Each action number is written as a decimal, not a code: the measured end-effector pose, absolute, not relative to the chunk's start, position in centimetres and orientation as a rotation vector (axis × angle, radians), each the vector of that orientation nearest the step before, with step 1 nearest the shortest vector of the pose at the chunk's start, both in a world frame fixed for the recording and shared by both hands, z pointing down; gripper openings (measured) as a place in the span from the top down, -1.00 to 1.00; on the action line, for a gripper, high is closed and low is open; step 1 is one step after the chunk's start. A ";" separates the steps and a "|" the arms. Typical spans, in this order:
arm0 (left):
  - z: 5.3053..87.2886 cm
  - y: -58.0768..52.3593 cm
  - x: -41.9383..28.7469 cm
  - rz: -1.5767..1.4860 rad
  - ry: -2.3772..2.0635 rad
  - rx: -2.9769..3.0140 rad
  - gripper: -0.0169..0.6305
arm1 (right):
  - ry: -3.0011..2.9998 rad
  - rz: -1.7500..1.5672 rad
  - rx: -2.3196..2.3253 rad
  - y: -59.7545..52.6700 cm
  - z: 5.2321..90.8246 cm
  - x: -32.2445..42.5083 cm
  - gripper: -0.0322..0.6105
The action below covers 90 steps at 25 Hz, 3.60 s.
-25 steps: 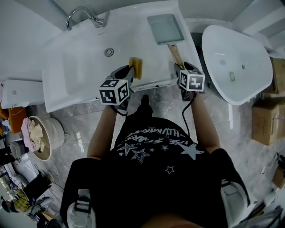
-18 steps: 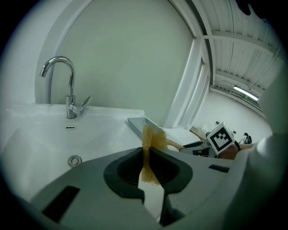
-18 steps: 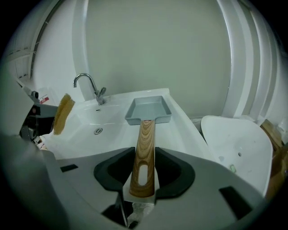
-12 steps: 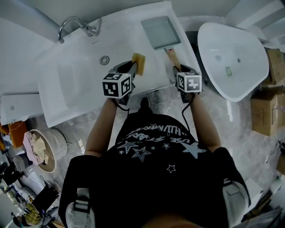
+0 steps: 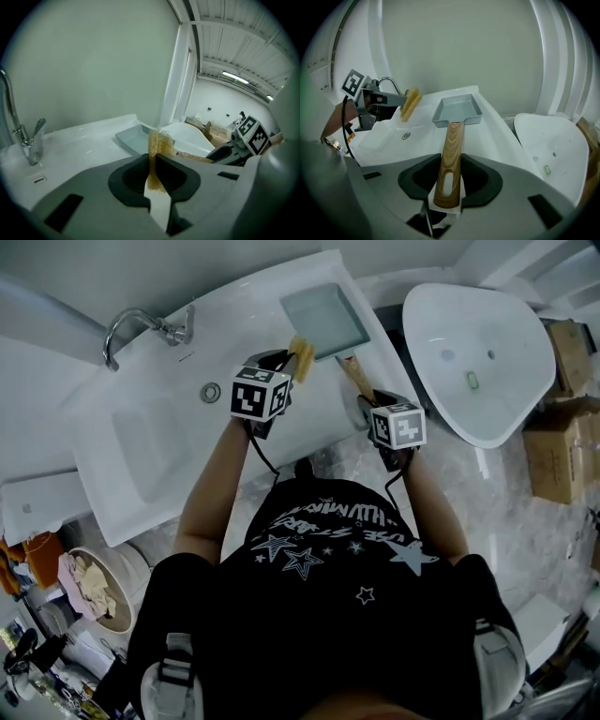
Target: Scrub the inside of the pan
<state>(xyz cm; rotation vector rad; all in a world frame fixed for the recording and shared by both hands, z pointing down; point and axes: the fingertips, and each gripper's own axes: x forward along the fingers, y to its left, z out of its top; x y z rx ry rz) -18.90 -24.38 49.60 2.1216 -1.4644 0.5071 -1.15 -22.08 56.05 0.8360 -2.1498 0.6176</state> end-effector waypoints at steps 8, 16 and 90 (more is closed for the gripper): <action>51.0 -28.4 -17.7 0.571 -1.364 2.198 0.79 | -2.123 0.648 0.843 -22.2 56.3 -1.2 0.50; 51.3 -31.8 -16.9 0.681 -1.312 2.262 0.79 | -2.127 0.676 0.832 -22.4 56.8 -1.6 0.49; 57.4 -42.8 -18.5 1.446 -1.370 2.187 0.79 | -2.117 0.830 0.698 -23.0 56.9 -0.8 0.49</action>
